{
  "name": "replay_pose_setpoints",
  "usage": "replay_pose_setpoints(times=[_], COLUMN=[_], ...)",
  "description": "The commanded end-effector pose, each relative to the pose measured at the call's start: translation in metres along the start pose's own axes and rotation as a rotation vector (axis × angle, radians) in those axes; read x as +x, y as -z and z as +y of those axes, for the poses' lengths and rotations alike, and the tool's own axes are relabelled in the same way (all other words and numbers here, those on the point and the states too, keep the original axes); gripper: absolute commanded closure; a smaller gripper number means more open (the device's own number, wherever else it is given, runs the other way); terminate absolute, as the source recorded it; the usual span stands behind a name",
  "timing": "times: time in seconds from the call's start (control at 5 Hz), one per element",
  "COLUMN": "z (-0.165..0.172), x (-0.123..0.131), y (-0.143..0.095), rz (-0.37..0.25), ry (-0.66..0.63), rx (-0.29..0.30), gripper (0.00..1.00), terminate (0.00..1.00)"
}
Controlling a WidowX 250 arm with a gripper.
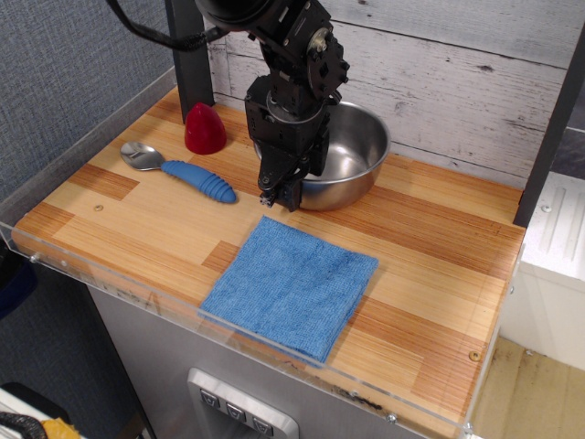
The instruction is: Move the pot and put on top of towel
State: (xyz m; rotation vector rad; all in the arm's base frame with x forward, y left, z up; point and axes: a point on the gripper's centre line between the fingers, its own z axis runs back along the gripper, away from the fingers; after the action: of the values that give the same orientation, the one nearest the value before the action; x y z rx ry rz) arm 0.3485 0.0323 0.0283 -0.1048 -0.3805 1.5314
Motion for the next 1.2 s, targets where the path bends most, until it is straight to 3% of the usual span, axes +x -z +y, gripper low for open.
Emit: replay_pose_setpoints(times=[0.0, 0.6, 0.8, 1.0], z=[-0.004, -0.012, -0.027, -0.015], x=[-0.001, 0.0, -0.004, -0.006], y=[-0.012, -0.028, -0.053, -0.07], rz=[0.002, -0.004, -0.032, -0.041], ry=[-0.001, -0.024, -0.006, -0.019], rx=[-0.032, -0.026, -0.059, -0.022], gripper=[1.0, 1.0, 1.0, 1.0], terminate=[0.0, 0.0, 0.0, 0.0])
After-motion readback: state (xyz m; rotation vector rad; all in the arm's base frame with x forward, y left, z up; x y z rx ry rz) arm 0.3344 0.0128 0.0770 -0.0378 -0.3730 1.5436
